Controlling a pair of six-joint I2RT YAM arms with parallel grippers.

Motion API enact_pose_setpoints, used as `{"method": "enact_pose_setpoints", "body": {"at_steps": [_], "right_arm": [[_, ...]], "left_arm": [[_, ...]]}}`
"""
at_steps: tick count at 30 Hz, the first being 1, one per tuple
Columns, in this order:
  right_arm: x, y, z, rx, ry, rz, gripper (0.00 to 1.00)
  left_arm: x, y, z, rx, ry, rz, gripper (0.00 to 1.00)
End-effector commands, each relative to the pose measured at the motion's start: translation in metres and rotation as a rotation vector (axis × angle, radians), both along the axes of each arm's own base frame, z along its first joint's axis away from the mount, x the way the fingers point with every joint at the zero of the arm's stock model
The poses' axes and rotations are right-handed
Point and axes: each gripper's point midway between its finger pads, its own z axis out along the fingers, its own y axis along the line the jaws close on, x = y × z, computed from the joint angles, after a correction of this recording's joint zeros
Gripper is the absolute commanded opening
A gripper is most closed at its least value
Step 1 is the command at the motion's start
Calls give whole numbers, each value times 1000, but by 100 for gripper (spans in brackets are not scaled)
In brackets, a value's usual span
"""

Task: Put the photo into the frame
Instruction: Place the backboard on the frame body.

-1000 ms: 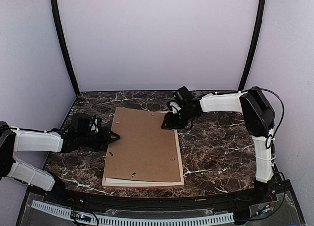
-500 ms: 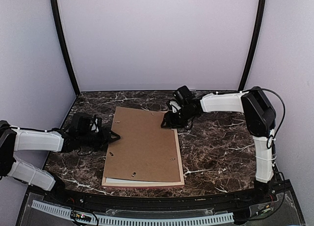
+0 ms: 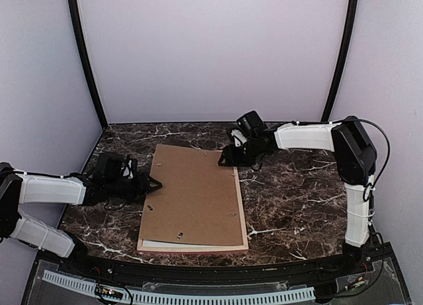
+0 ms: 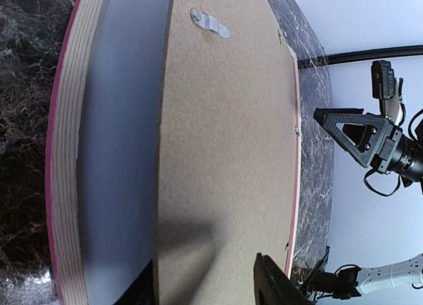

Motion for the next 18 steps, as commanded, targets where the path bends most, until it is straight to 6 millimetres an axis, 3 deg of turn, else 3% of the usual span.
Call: {"method": "enact_pose_setpoints", "body": {"at_steps": [1, 18], "right_arm": [[6, 0, -9, -22, -4, 11, 59], [-19, -7, -35, -48, 132, 11, 59]], "left_arm": [[8, -8, 16, -23, -57, -19, 47], [9, -7, 14, -18, -54, -15, 47]]}}
